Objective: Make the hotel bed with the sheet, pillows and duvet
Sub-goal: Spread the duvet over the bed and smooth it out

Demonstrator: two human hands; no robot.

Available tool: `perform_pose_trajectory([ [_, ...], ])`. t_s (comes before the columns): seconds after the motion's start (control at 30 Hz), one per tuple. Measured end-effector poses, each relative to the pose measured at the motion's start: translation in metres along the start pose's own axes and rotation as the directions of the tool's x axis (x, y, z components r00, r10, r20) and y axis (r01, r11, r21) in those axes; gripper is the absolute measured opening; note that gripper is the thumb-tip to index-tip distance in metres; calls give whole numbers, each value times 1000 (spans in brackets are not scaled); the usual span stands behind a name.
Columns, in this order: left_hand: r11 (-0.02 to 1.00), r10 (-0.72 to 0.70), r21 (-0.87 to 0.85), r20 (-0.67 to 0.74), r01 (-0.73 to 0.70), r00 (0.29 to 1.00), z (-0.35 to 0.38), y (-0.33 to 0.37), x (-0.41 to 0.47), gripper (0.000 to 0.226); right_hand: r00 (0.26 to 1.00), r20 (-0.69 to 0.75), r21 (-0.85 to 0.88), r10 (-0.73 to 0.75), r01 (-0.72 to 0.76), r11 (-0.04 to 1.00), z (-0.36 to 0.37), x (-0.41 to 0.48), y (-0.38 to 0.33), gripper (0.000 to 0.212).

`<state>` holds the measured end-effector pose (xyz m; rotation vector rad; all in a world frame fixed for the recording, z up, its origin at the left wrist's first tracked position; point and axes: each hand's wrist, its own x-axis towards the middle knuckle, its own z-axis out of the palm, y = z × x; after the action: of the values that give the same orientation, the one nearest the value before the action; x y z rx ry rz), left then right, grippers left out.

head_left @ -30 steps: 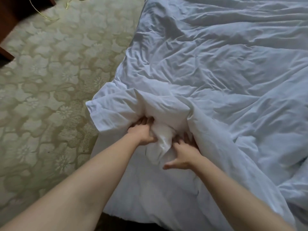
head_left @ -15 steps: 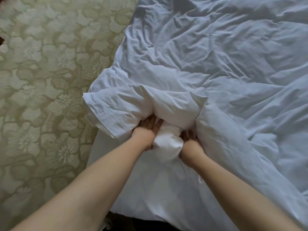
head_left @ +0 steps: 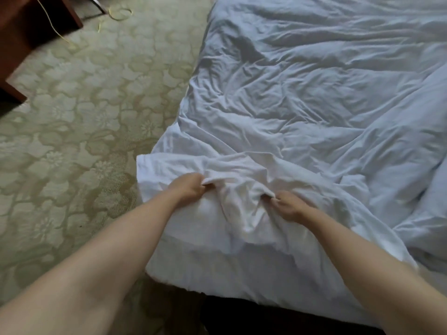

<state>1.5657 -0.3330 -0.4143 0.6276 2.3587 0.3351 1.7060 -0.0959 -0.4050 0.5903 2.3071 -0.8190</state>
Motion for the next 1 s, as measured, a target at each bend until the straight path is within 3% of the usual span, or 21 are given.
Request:
perform_pose_trajectory([
  [0.13,997,-3,-83,-108,-6,994,-43,-7,-57,65,974,-227,217,11,39,975,-17,-65,-45,51],
  [0.23,991,63,-111,-85,-73,994,-67,-11,-110,71,980,-190,288,54,3,958,-18,-122,-83,64],
  [0.33,992,64,-110,-13,-65,998,-72,-32,-169,61,994,-108,168,10,9,986,15,-179,-113,63],
  [0.43,989,-69,140,163,46,984,-58,-62,-220,57,998,50,235,37,-47,971,80,-220,-128,67],
  [0.57,905,-164,425,321,13,933,-18,-85,-269,59,976,196,208,98,-139,968,158,-251,-131,72],
  [0.83,847,-173,532,262,7,949,22,-82,-316,37,979,190,215,78,-119,969,180,-267,-120,59],
  [0.93,777,-194,630,247,-5,949,26,-79,-319,33,982,169,222,89,-126,967,193,-269,-112,53],
  [1.0,725,-220,689,233,-2,947,29,-78,-318,33,970,229,249,76,-134,959,206,-272,-107,43],
])
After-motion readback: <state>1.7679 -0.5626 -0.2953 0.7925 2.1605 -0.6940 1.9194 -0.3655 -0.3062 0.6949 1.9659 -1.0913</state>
